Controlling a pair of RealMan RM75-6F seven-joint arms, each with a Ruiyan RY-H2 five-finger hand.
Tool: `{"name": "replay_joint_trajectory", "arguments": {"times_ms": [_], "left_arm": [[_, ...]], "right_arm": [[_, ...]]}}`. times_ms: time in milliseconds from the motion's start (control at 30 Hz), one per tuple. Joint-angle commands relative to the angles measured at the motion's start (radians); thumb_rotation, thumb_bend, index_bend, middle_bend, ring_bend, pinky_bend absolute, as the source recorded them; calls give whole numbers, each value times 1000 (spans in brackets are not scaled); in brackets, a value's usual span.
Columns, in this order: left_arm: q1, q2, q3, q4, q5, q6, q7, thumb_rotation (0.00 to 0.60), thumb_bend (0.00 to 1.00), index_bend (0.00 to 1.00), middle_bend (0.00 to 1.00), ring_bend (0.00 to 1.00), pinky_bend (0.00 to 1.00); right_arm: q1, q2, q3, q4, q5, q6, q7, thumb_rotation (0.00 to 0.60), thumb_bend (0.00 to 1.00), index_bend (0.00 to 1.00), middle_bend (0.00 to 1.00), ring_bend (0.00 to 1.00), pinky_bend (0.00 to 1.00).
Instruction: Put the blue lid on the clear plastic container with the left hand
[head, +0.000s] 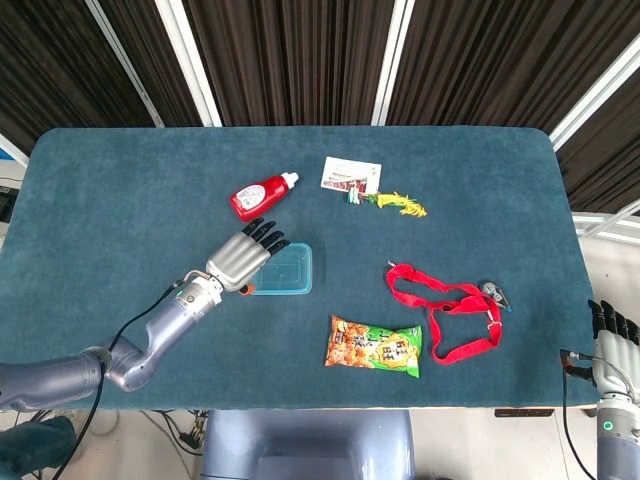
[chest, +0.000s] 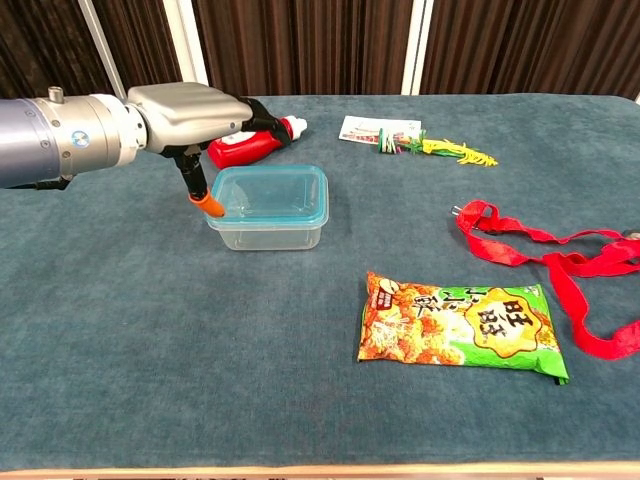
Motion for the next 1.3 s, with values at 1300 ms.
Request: {"name": "replay_joint_trajectory", "arguments": {"times_ms": [1300], "left_arm": [[34, 11, -49, -74, -56, -28, -66, 600, 169, 226, 277, 0, 72]], "right_arm": [[0, 4, 0, -3, 3, -1, 3, 600, 268, 35, 1, 0, 0]]}}
